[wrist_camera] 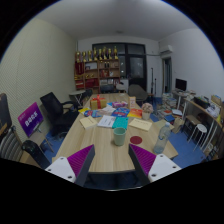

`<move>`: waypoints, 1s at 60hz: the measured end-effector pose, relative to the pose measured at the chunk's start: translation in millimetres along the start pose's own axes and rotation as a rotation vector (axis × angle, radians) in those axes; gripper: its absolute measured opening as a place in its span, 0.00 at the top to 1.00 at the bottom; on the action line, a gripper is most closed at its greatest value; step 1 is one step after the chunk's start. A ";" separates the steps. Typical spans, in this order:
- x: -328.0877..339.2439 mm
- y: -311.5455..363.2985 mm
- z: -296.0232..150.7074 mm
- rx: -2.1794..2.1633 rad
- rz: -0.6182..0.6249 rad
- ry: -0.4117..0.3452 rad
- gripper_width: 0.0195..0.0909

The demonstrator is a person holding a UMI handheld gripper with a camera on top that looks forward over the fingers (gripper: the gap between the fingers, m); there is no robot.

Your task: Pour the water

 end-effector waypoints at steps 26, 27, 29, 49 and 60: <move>-65.5 -124.0 72.3 0.011 0.162 -0.080 0.19; -73.5 -134.0 76.9 0.010 0.170 -0.084 0.19; -90.7 -153.9 85.4 0.010 0.186 -0.088 0.19; -243.9 -255.0 125.0 0.037 0.201 -0.141 0.17; -291.9 -272.8 135.2 -0.018 0.197 -0.175 0.15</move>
Point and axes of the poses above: the point between the fingertips, and its own axes, seen from behind it with the camera up: y to the left, z down, x backward, against the way the camera looks, the point moved 7 cm from there along x, backward, against the way the camera looks, and after that the axes turned 10 degrees about x, right-handed, at the moved point
